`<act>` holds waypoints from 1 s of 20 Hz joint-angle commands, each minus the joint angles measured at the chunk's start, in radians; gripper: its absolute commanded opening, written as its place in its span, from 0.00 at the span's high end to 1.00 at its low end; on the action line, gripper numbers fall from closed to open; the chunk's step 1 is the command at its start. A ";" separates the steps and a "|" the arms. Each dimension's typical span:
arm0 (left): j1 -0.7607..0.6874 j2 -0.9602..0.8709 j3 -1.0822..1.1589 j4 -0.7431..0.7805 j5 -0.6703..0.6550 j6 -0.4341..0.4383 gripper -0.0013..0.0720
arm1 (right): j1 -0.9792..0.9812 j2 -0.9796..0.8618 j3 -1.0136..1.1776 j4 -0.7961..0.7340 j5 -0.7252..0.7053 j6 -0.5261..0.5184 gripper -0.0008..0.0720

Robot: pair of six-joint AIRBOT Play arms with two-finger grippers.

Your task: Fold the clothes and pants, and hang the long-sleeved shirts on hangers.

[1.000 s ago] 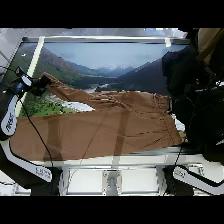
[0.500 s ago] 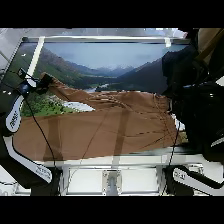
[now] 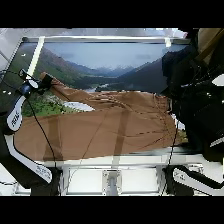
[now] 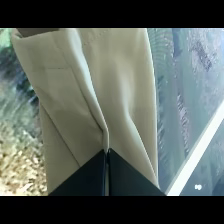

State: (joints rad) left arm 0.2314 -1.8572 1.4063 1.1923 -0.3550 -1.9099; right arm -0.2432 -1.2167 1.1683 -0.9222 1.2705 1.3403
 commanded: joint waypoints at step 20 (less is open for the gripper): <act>0.156 0.449 0.001 0.386 -0.585 0.154 0.97 | 0.002 0.094 0.002 -0.128 -0.053 -0.047 0.52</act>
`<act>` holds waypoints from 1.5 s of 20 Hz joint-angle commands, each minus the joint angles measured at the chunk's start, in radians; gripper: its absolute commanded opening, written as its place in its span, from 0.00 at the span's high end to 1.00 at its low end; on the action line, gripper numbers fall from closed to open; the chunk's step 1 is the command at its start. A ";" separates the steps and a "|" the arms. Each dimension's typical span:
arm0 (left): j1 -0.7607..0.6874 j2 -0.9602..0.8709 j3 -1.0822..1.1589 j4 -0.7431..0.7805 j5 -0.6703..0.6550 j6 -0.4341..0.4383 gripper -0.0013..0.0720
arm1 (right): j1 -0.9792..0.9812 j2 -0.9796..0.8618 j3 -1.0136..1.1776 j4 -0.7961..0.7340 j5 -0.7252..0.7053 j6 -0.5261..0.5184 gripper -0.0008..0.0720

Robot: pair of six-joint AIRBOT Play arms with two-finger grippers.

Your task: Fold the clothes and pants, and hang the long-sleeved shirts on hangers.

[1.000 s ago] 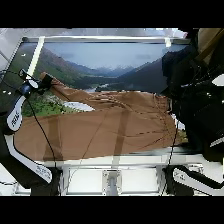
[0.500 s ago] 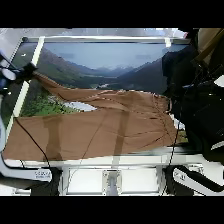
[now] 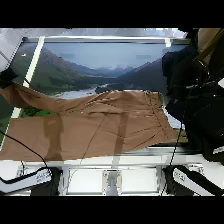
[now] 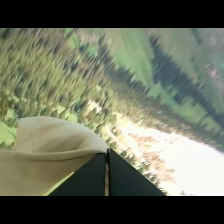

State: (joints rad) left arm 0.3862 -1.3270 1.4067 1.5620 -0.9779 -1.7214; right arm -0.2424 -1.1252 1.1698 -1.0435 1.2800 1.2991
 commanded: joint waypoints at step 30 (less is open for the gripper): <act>0.152 -0.270 -0.088 -0.140 0.336 -0.253 0.33 | 0.001 -0.006 -0.010 0.001 0.003 0.001 0.52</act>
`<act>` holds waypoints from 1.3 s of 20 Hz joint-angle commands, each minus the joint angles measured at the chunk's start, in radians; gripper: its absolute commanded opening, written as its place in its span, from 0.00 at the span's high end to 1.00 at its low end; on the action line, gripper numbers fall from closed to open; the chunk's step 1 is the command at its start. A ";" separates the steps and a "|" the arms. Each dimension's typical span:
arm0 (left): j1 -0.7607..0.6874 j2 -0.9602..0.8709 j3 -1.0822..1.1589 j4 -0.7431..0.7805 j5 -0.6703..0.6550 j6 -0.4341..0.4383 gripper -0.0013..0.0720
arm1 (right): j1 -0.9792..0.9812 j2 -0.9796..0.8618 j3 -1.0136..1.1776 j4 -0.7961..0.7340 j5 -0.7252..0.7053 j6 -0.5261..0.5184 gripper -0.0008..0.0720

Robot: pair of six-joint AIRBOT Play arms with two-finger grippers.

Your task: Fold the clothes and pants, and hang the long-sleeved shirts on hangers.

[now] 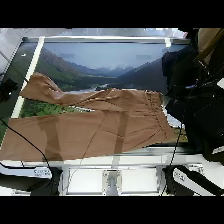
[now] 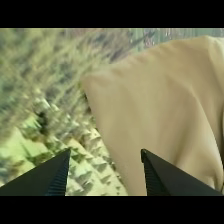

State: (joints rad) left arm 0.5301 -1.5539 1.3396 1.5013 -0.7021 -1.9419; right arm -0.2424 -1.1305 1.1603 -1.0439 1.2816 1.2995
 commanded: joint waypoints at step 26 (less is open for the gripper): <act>0.014 -0.265 -0.019 -0.396 0.146 -0.033 0.28 | 0.001 0.000 0.000 0.019 -0.028 0.001 0.52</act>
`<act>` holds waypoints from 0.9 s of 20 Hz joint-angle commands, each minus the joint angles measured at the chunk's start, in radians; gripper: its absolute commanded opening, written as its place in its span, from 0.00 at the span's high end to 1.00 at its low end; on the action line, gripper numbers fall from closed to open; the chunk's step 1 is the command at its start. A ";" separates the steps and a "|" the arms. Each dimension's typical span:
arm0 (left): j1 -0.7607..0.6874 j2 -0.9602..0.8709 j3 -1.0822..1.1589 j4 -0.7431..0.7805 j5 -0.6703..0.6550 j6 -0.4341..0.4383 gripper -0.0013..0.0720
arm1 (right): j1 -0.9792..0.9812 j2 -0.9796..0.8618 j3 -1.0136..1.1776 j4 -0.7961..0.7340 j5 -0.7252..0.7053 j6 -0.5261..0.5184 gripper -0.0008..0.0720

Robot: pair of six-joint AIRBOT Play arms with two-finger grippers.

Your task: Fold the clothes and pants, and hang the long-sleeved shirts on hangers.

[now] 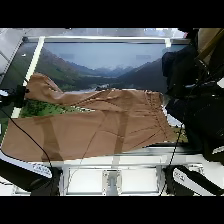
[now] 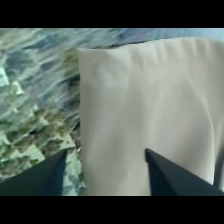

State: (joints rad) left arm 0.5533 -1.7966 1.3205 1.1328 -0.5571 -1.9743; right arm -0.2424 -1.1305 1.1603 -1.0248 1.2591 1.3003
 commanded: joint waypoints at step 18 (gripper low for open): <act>0.015 0.553 0.015 0.156 -0.388 0.389 0.97 | 0.000 0.042 0.019 -0.054 0.052 -0.035 0.52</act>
State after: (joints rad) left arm 0.5625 -1.3777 1.3334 1.2198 -0.7803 -1.6466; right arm -0.2424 -1.0973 1.1778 -1.0660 1.3014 1.2861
